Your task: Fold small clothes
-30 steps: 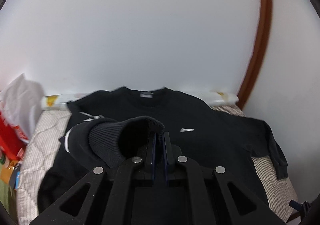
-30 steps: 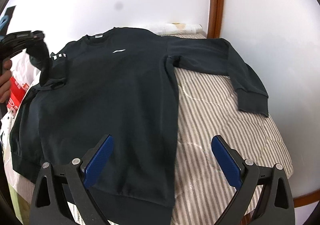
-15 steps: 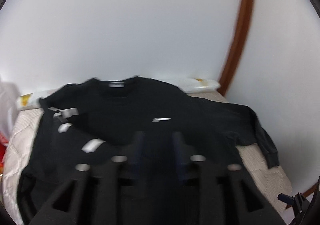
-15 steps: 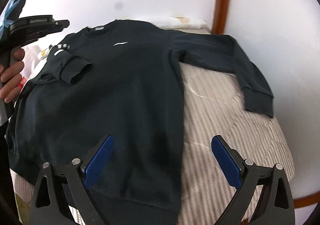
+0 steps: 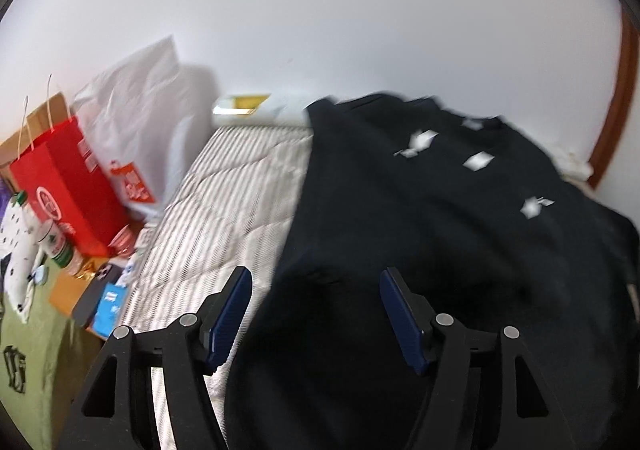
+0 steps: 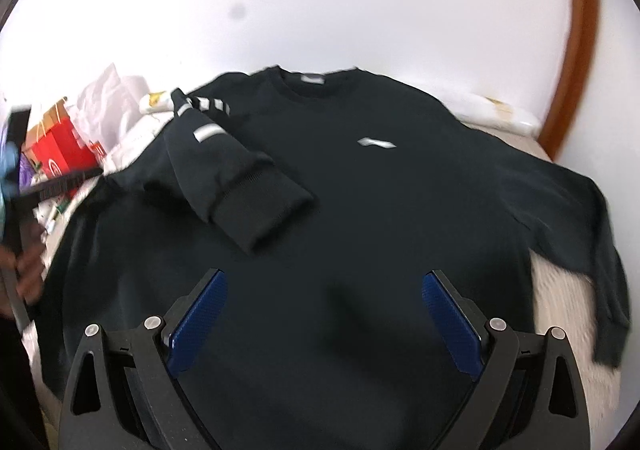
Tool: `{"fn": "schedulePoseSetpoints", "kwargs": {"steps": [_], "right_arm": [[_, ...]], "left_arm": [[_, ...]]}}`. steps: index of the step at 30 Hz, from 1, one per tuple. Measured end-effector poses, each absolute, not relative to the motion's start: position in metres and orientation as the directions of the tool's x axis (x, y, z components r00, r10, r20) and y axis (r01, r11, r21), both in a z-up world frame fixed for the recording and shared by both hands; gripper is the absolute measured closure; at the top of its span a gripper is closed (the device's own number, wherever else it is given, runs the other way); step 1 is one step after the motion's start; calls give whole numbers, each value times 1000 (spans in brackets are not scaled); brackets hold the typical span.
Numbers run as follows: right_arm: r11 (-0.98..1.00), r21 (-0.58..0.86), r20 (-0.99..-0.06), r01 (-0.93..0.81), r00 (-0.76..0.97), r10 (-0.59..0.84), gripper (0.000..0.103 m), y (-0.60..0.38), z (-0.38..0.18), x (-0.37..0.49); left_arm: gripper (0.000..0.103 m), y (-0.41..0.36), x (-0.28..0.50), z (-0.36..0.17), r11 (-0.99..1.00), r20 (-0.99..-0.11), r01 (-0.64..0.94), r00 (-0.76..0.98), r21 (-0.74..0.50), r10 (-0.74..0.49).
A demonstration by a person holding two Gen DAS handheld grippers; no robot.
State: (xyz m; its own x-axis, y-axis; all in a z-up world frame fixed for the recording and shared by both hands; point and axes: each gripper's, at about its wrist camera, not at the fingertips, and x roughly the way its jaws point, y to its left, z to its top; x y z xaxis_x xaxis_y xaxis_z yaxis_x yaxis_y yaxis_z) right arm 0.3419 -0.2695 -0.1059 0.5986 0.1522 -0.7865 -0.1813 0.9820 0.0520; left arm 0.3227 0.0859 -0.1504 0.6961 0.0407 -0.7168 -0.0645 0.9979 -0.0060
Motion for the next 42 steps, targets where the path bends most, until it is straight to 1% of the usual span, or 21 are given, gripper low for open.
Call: {"fn": "schedulePoseSetpoints", "kwargs": {"steps": [5,8,11,13,16,20,21,22,23,25,26,29,33,38,42], "right_arm": [[971,71,-793,-227,578,193,7,-247,-112,384],[964,73,-799,-254,564,209,7,-237,-120,405],[954,96,-812,-285,532,241,7,-229,-130,421],[944,124,-817,-306,509,272,7,-225,-137,429],[925,167,-818,-343,475,324,7,-215,-148,441],[906,201,-824,-372,435,362,7,-196,-165,452],[900,211,-822,-383,429,375,14,-191,-169,453],[895,216,-817,-391,430,385,30,-189,-171,453],[892,216,-810,-397,437,390,41,-189,-170,452],[885,206,-796,-418,454,400,92,-193,-164,451],[880,218,-789,-421,454,413,94,-196,-160,451],[880,249,-738,-404,509,443,95,-222,-135,449],[922,211,-704,-325,604,374,95,-269,-105,454],[968,184,-733,-169,633,250,95,-332,-103,466],[987,136,-782,-86,603,161,95,-364,-123,468]], "left_arm": [[37,93,341,-169,998,-747,-46,663,32,55],[37,93,349,-183,997,-746,-47,662,55,72],[37,103,354,-197,998,-760,-55,649,14,47],[37,111,357,-202,997,-777,-61,629,-38,8],[37,116,358,-205,995,-777,-55,629,-85,-32],[37,113,358,-206,997,-778,-46,628,-69,-25],[37,112,358,-206,997,-777,-45,629,-66,-23],[37,112,358,-206,997,-775,-42,632,-67,-26],[37,112,357,-206,997,-773,-40,633,-69,-28],[37,113,358,-206,996,-772,-40,635,-76,-33],[37,114,358,-206,996,-772,-44,635,-74,-29],[37,115,359,-207,996,-774,-55,633,-71,-20],[38,118,360,-206,995,-776,-57,630,-77,-24],[38,119,360,-206,995,-775,-58,631,-84,-28],[38,120,360,-206,994,-775,-58,631,-87,-31]]}}
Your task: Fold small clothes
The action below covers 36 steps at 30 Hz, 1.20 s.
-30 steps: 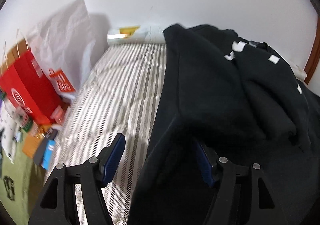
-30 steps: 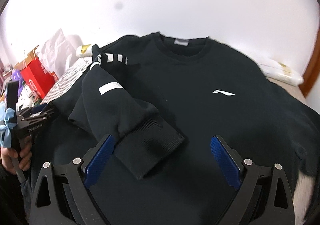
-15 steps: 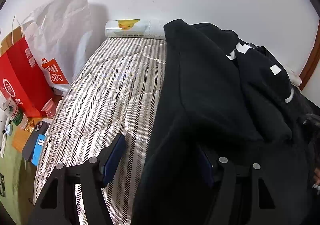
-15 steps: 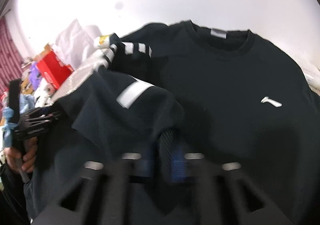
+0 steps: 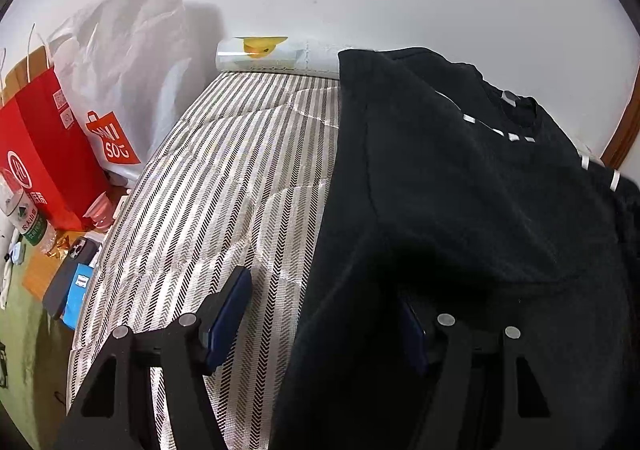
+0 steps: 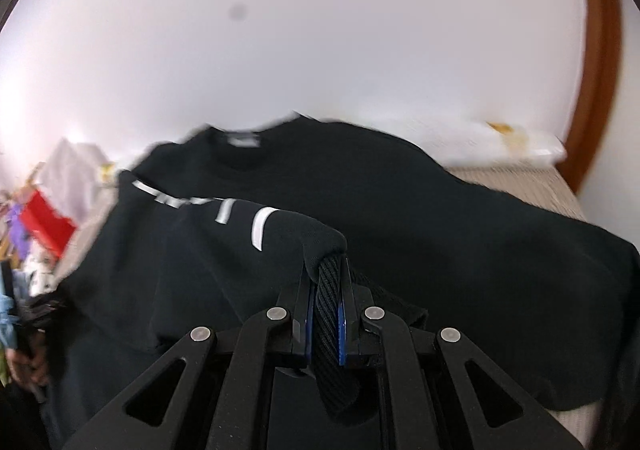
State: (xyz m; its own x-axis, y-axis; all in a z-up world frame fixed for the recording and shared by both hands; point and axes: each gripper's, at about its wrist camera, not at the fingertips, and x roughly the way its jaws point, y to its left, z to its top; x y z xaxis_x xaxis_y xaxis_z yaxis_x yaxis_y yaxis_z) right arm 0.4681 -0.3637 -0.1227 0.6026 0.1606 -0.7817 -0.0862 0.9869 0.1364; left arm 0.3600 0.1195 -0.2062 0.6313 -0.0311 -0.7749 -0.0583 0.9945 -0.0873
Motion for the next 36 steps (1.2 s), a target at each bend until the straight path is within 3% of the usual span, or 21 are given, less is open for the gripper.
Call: {"fn": "schedulePoseSetpoints", "kwargs": {"steps": [3,8,12,14,22,29,32,36], "right_arm": [[991,120,-830,-55,543,131,93,-373,-141,469],[998,42,-842,-45,537,60,78,-362,-128,464],[997,-24,-796,-79,605,29,55,-340,-95,456],[993,-50,-784,-109,620,29,50,-326,-83,454],[981,-97,-790,-170,612,28,47,-295,-84,435],[988,-145,-878,-47,467,-107,47,-349,-155,425],[997,-72,-893,-20,446,-56,45,-365,-161,423],[995,-94,-864,-12,498,-76,44,-370,-149,412]], "left_arm": [[38,120,360,-206,994,-775,-60,632,-90,-32],[38,122,359,-205,993,-772,-67,635,-98,-33],[38,122,358,-202,992,-766,-65,642,-107,-40],[38,121,357,-200,993,-760,-61,649,-103,-40],[38,120,357,-198,993,-751,-62,659,-99,-33],[38,120,356,-194,992,-745,-65,666,-107,-37],[38,119,355,-194,993,-742,-64,670,-103,-34],[38,121,355,-194,992,-744,-65,667,-112,-40]]}}
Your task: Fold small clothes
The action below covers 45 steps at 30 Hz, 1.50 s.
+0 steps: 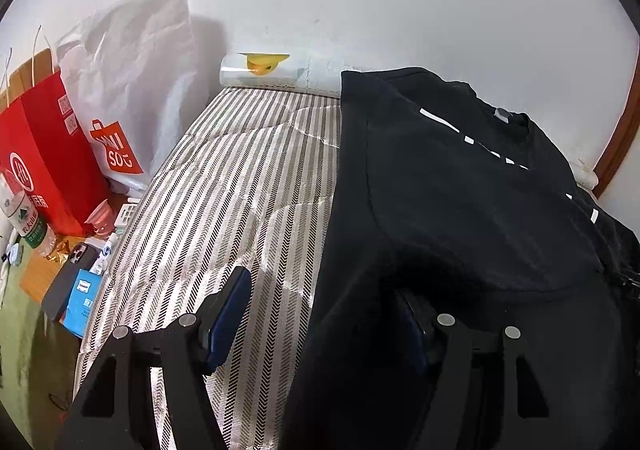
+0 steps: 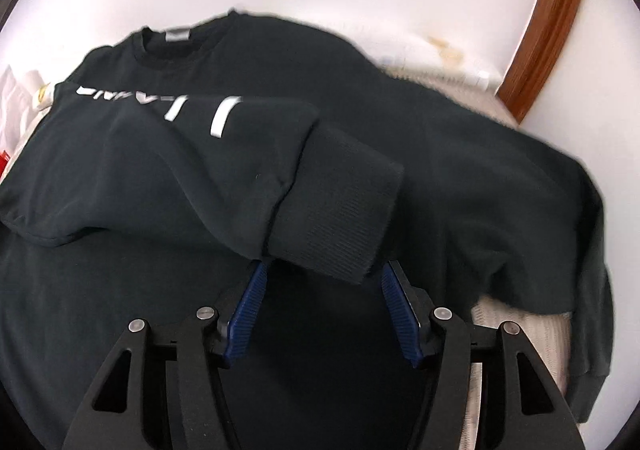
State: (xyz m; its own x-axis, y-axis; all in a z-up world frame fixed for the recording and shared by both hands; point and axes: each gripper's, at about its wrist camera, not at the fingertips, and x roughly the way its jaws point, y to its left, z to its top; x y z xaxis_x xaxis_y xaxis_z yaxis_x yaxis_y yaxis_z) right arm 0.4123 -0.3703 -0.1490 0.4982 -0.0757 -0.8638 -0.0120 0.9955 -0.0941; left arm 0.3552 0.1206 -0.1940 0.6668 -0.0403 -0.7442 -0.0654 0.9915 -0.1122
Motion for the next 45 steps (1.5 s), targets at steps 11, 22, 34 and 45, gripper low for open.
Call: {"fn": "schedulePoseSetpoints", "kwargs": {"steps": [11,22,34,45], "right_arm": [[968,-215,-816,-131,568,-105,52,-339,-161,425],[966,-166,-845,-197,534,-36,73,-352,-151,424],[959,4,-759,-282,624,187,51,-263,-83,461],[847,276,-747,-455,452,487,49,-83,-136,590]], "left_arm": [[40,118,358,-196,991,-739,-54,671,-121,-54],[59,119,359,-200,989,-748,-42,659,-144,-81],[57,108,353,-191,997,-723,-26,690,-78,-38],[57,111,354,-192,994,-719,-32,693,-101,-51]]}}
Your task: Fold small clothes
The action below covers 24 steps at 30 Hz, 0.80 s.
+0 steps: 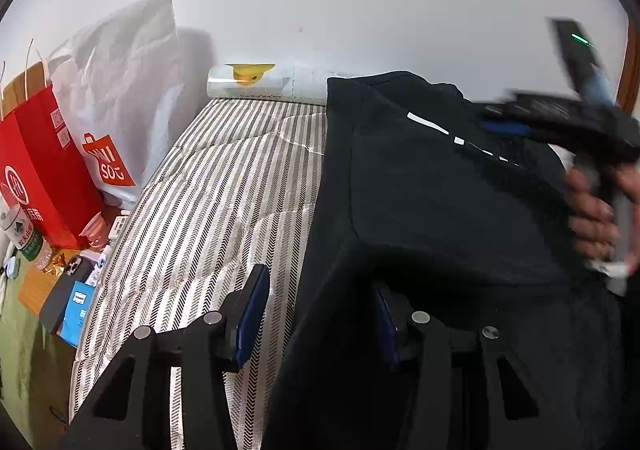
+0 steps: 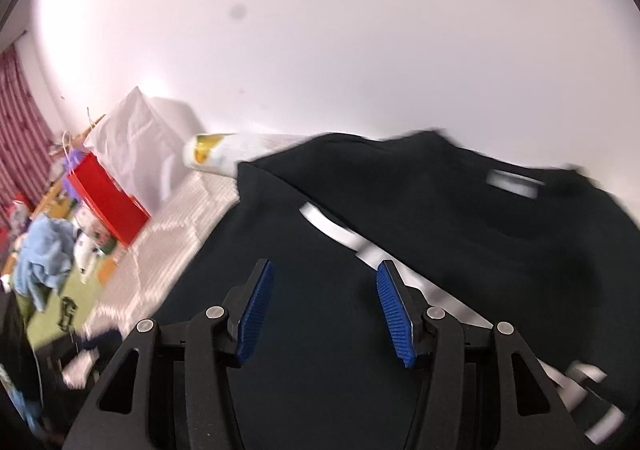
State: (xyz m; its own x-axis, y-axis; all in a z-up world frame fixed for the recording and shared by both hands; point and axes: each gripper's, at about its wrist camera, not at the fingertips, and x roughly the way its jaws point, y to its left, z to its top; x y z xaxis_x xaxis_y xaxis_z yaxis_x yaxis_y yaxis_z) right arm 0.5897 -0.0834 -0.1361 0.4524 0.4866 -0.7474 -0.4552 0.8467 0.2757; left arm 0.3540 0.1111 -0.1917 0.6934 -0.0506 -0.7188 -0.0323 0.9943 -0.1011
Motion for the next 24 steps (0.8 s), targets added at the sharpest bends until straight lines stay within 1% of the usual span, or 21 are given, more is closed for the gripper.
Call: {"fn": "schedulePoseSetpoints", "kwargs": {"steps": [4,8,9,11,12,13,14,15,17,19,21,23,24], "right_arm": [[821,289,-749,-493,418,514,49,-34,-148,622],[818,290,-765,-496,393,510,49,-6,-165,645],[821,281,-766,-496,400,504,51,-1,-167,648],[808,284,-753,-516,403,521,83,9,-170,652],[802,286,-748,-525,400,529,92,12,-170,653],[796,279,-732,-536,418,538,93,17,-167,653],[791,277,-715,-545,434,549,93,22,-165,653],[786,284,-708,-550,432,558,93,28,-164,655],[784,288,-712,-551,425,560,93,41,-166,659],[799,260,-726,-543,435,532,93,50,-172,660],[804,238,-731,-545,444,518,93,54,-176,658],[796,228,-738,-560,434,517,89,56,-174,654],[792,231,-741,-565,425,520,86,55,-173,653]], "left_arm": [[55,113,354,-192,993,-714,-41,699,-106,-47],[56,113,354,-192,994,-712,-38,700,-106,-49],[57,113,354,-193,994,-713,-39,700,-101,-45],[65,113,354,-193,994,-711,-31,701,-106,-54],[74,113,354,-192,993,-708,-28,703,-111,-59],[82,114,353,-192,993,-704,-31,707,-113,-58],[86,116,353,-191,993,-700,-42,713,-112,-49],[93,118,352,-190,993,-694,-68,720,-101,-21],[94,126,353,-190,989,-694,-115,719,-96,17],[94,133,356,-194,985,-714,-123,700,-125,-3],[94,133,359,-198,984,-732,-133,681,-116,6],[93,132,361,-200,984,-744,-137,668,-110,10],[91,133,361,-202,983,-750,-143,661,-113,10]]}}
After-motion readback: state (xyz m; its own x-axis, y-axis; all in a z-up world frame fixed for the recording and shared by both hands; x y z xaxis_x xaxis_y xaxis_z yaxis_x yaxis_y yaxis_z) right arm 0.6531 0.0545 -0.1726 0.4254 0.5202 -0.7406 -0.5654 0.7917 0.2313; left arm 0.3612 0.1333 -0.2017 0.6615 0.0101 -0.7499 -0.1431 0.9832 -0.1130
